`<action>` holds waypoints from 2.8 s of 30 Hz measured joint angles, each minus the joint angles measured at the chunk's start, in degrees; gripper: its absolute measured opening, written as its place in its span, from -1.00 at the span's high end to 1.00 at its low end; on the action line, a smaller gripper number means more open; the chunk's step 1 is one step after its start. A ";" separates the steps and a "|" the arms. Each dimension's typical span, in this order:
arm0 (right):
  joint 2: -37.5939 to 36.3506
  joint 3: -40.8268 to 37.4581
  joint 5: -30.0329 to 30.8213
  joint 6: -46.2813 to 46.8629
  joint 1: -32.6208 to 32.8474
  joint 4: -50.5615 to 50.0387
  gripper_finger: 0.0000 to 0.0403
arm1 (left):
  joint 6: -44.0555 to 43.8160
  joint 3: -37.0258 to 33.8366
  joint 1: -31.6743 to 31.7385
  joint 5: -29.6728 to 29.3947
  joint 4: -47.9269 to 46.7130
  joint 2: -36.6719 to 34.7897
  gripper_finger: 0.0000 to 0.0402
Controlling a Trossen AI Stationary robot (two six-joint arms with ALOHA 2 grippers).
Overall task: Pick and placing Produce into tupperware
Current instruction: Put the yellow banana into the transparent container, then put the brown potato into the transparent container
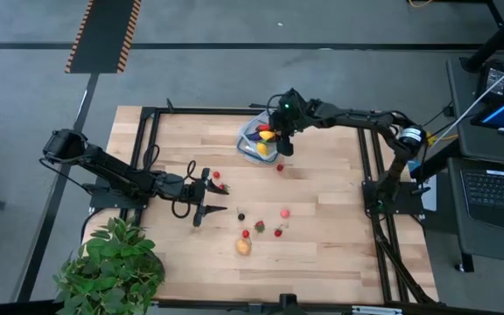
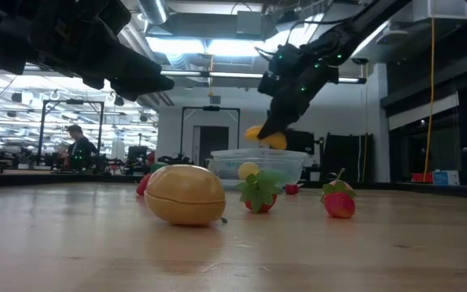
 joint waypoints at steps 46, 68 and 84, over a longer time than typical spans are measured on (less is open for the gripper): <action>7.33 7.25 -0.27 -1.77 -1.89 -18.86 0.28 | 0.00 0.00 0.02 -0.29 -0.13 0.00 -0.10; 6.69 7.35 0.24 -0.65 -1.89 -17.45 0.34 | 0.34 0.00 0.02 -0.31 -0.15 0.01 -0.10; 5.77 20.31 0.22 0.79 -1.39 -32.35 0.98 | 0.30 0.00 0.02 -0.31 -0.13 0.02 -0.10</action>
